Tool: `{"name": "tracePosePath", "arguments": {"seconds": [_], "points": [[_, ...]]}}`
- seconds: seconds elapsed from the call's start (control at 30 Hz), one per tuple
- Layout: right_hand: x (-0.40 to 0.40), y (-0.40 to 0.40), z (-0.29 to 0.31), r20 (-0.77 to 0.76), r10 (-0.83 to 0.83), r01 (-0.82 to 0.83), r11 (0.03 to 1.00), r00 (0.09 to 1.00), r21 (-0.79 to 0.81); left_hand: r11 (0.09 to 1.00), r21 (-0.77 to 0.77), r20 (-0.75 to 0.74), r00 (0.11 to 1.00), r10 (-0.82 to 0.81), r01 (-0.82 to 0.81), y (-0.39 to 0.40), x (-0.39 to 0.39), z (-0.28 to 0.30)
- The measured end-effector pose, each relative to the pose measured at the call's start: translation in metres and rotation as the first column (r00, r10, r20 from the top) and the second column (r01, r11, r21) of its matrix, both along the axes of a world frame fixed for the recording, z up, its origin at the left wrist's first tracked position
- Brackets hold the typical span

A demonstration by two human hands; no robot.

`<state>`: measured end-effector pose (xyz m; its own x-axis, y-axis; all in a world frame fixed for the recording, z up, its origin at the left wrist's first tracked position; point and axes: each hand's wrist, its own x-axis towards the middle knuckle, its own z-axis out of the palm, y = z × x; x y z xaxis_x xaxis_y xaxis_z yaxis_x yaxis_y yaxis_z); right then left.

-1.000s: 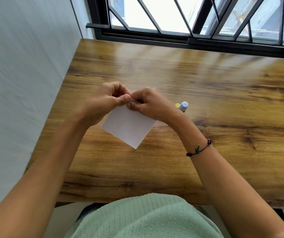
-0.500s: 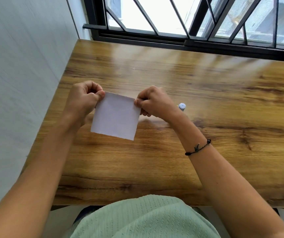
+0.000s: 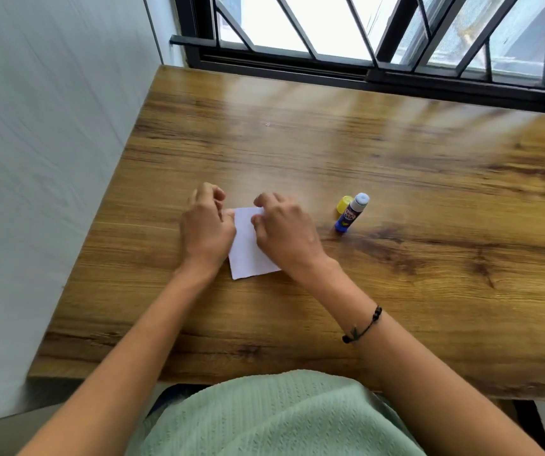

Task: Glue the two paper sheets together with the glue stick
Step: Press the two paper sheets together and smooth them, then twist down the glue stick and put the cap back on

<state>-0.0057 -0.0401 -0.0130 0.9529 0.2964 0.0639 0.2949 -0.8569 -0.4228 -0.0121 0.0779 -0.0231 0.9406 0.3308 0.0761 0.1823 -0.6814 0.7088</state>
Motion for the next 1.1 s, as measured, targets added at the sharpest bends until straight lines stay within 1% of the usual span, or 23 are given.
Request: {"name": "tracePosePath", "arguments": {"seconds": [0.03, 0.1, 0.17, 0.2, 0.23, 0.33, 0.43, 0.53, 0.67, 0.73, 0.8, 0.83, 0.9, 0.93, 0.97, 1.0, 1.03, 1.1], "points": [[-0.005, -0.001, -0.006, -0.012, 0.024, -0.024, 0.999, 1.0, -0.022, 0.994, 0.102, 0.018, 0.999, -0.041, 0.039, -0.002, -0.002, -0.003], [-0.012, -0.003, -0.018, -0.019, 0.055, -0.056, 0.998, 0.998, -0.036, 0.937, 0.302, 0.044, 0.98, -0.195, 0.174, -0.004, -0.01, -0.009], [-0.022, -0.003, -0.024, -0.035, 0.084, -0.085, 0.996, 0.996, -0.011, 0.845, 0.428, -0.01, 0.937, -0.349, 0.32, -0.006, -0.021, -0.016], [-0.026, -0.003, -0.029, -0.039, 0.109, -0.109, 0.994, 0.993, -0.005, 0.807, 0.455, -0.063, 0.917, -0.393, 0.377, -0.007, -0.027, -0.019], [-0.03, -0.003, -0.034, -0.036, 0.134, -0.135, 0.99, 0.99, -0.029, 0.781, 0.459, -0.122, 0.901, -0.415, 0.423, -0.007, -0.031, -0.019], [-0.032, -0.01, -0.04, 0.019, 0.17, -0.164, 0.971, 0.985, -0.173, 0.747, 0.464, -0.255, 0.879, -0.402, 0.476, -0.003, -0.034, -0.014], [-0.025, -0.023, -0.042, -0.036, 0.173, -0.176, 0.949, 0.984, -0.263, 0.709, 0.505, -0.343, 0.868, -0.359, 0.493, -0.004, -0.034, -0.011], [-0.022, -0.027, -0.041, -0.057, 0.092, -0.105, 0.948, 0.994, -0.299, 0.724, 0.51, -0.354, 0.881, -0.315, 0.464, -0.009, -0.037, -0.01], [-0.023, -0.024, -0.04, -0.083, 0.026, -0.049, 0.953, 0.996, -0.298, 0.728, 0.527, -0.359, 0.892, -0.276, 0.438, -0.016, -0.039, -0.008], [-0.028, -0.025, -0.039, -0.078, -0.022, -0.001, 0.956, 0.997, -0.292, 0.744, 0.514, -0.361, 0.894, -0.264, 0.427, -0.018, -0.04, -0.006], [-0.039, -0.028, -0.038, -0.079, -0.032, 0.009, 0.962, 0.996, -0.274, 0.754, 0.501, -0.372, 0.892, -0.256, 0.425, -0.019, -0.04, -0.005], [-0.047, -0.032, -0.038, -0.05, -0.024, 0.01, 0.968, 0.998, -0.25, 0.755, 0.498, -0.373, 0.891, -0.258, 0.427, -0.019, -0.039, -0.004], [-0.062, -0.043, -0.037, 0.097, -0.026, 0.04, 0.989, 0.995, -0.143, 0.758, 0.483, -0.355, 0.889, -0.289, 0.439, -0.02, -0.036, -0.002], [-0.068, -0.051, -0.038, 0.191, -0.06, 0.071, 0.996, 0.98, -0.055, 0.765, 0.46, -0.32, 0.888, -0.33, 0.45, -0.022, -0.035, -0.001], [-0.073, -0.059, -0.038, 0.248, -0.12, 0.109, 0.992, 0.961, 0.056, 0.781, 0.42, -0.254, 0.886, -0.387, 0.462, -0.025, -0.034, 0.0], [-0.075, -0.067, -0.035, 0.255, -0.201, 0.159, 0.972, 0.946, 0.175, 0.803, 0.357, -0.167, 0.878, -0.448, 0.478, -0.03, -0.034, 0.002], [-0.076, -0.074, -0.031, 0.222, -0.295, 0.229, 0.932, 0.929, 0.28, 0.827, 0.268, -0.083, 0.867, -0.492, 0.494, -0.037, -0.032, 0.005], [-0.069, -0.086, -0.024, 0.12, -0.459, 0.377, 0.829, 0.88, 0.413, 0.86, 0.05, 0.026, 0.86, -0.51, 0.509, -0.057, -0.027, 0.009]]}}
